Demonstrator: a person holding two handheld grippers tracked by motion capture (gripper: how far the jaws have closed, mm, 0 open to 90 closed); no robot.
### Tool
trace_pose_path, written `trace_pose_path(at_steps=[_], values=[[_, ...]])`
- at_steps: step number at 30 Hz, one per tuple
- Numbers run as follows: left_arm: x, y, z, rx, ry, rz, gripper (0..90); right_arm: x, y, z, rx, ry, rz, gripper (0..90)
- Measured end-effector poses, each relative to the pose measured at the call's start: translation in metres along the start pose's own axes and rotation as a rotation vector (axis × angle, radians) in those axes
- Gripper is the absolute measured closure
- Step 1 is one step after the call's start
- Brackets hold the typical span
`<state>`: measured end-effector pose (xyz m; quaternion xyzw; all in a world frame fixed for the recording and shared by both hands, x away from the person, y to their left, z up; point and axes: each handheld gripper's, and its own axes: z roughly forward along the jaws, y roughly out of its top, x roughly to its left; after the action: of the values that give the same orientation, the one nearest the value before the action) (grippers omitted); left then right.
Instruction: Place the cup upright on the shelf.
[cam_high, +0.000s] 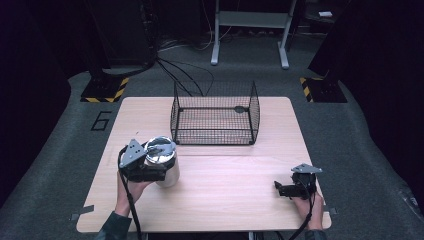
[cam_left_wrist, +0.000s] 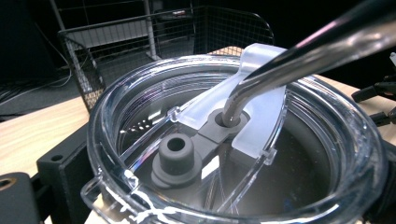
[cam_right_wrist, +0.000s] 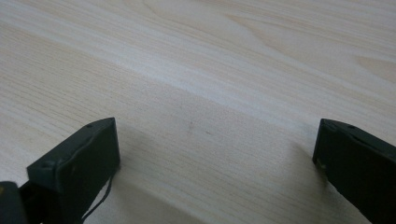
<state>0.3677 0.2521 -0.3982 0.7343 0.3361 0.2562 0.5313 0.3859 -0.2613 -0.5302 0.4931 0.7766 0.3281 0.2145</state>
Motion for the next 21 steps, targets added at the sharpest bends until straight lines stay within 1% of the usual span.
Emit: trace_pose_path(at_steps=[3,5,8,9,11,12,14,15,18,19,21], values=[[0.000,0.006,0.006,0.009,-0.017,0.011,3.8,0.000,0.000,0.000,0.000,0.000,0.000,0.2],[-0.001,0.007,0.008,0.006,-0.018,0.013,3.7,0.000,0.000,0.000,0.000,0.000,0.000,0.2],[-0.002,0.014,0.015,0.015,-0.038,0.023,3.8,0.000,0.000,0.000,0.000,0.000,0.000,0.2],[-0.002,0.016,0.017,0.007,-0.036,0.023,3.8,0.000,0.000,0.000,0.000,0.000,0.000,0.2],[-0.003,0.019,0.020,0.019,-0.048,0.019,3.8,0.000,0.000,0.000,0.000,0.000,0.000,0.2],[-0.003,0.020,0.022,0.012,-0.051,0.020,3.8,0.000,0.000,0.000,0.000,0.000,0.000,0.2],[-0.004,0.023,0.024,0.019,-0.061,0.023,3.7,0.000,0.000,0.000,0.000,0.000,0.000,0.2],[-0.005,0.025,0.026,0.015,-0.060,0.031,3.8,0.000,0.000,0.000,0.000,0.000,0.000,0.2],[-0.007,0.029,0.029,0.017,-0.072,0.025,3.8,0.000,0.000,0.000,0.000,0.000,0.000,0.2],[-0.008,0.032,0.033,0.008,-0.077,0.030,3.8,0.000,0.000,0.000,0.000,0.000,-0.001,0.2],[-0.009,0.036,0.036,0.010,-0.083,0.035,3.7,0.000,0.000,0.000,0.000,0.000,0.000,0.2]])
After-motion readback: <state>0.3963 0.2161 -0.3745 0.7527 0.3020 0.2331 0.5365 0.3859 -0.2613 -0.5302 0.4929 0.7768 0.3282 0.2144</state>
